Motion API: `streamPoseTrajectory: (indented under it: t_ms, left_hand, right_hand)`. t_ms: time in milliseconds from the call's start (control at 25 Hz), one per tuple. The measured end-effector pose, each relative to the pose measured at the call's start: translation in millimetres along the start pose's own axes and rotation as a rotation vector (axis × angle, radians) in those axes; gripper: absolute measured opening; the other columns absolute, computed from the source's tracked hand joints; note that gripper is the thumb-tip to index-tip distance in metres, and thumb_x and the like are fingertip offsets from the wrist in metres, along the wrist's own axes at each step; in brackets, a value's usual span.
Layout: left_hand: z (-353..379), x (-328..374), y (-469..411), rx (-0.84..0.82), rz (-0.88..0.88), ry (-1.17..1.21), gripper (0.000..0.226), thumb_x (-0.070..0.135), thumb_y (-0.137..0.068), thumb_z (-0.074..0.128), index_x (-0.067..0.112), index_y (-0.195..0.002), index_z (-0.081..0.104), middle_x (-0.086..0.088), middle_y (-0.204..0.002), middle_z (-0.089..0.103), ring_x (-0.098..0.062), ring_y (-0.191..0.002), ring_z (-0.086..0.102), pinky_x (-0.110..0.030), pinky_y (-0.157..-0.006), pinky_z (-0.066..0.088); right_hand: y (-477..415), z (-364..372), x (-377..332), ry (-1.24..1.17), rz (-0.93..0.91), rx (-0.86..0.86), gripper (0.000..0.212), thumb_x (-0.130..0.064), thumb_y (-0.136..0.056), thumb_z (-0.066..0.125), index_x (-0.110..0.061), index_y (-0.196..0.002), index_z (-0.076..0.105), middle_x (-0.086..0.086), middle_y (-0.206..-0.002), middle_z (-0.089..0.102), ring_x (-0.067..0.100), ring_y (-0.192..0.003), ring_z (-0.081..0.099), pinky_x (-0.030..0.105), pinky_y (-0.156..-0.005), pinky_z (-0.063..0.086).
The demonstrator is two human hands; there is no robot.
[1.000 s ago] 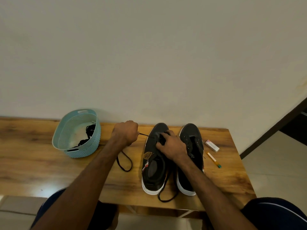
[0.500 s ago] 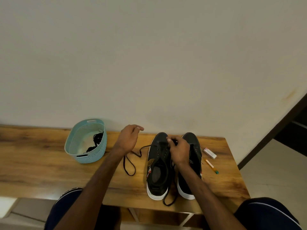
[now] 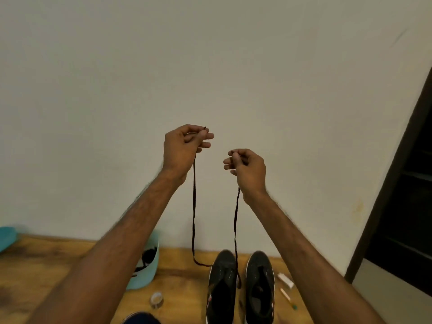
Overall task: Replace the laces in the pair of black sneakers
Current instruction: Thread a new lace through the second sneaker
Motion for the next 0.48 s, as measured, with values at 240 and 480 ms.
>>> streamPoseTrajectory:
  t_ms: [240,480]
  left_hand:
    - [11.1,86.0,-44.4,0.067,0.025,0.015,0.014,0.024,-0.086,0.076,0.015,-0.096,0.076,0.003,-0.093,0.074,-0.017,-0.084,0.069,-0.032,-0.071,0.058]
    - [18.7,105.1,-50.5,0.025,0.031,-0.116,0.018,0.026,-0.085,0.077,0.016,-0.099,0.077,0.005,-0.091,0.075,-0.014,-0.073,0.065,-0.026,-0.064,0.049]
  right_hand:
    - [-42.5,8.8,-131.5,0.026,-0.149,0.006,0.012,-0.012,-0.100,0.055,-0.012,-0.099,0.068,-0.002,-0.085,0.076,0.008,-0.074,0.072,0.018,-0.068,0.051]
    - [-56.1,0.4,-168.8,0.081,-0.181,0.026,0.011,-0.011,-0.091,0.069,-0.020,-0.089,0.075,-0.006,-0.089,0.074,0.006,-0.086,0.067,0.032,-0.085,0.056]
Point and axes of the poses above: each hand's wrist, its own y-axis away from the middle knuckle, its own z-axis out of the palm, x = y × z, the point moved 5 cm from there along -y, towards the middle knuckle
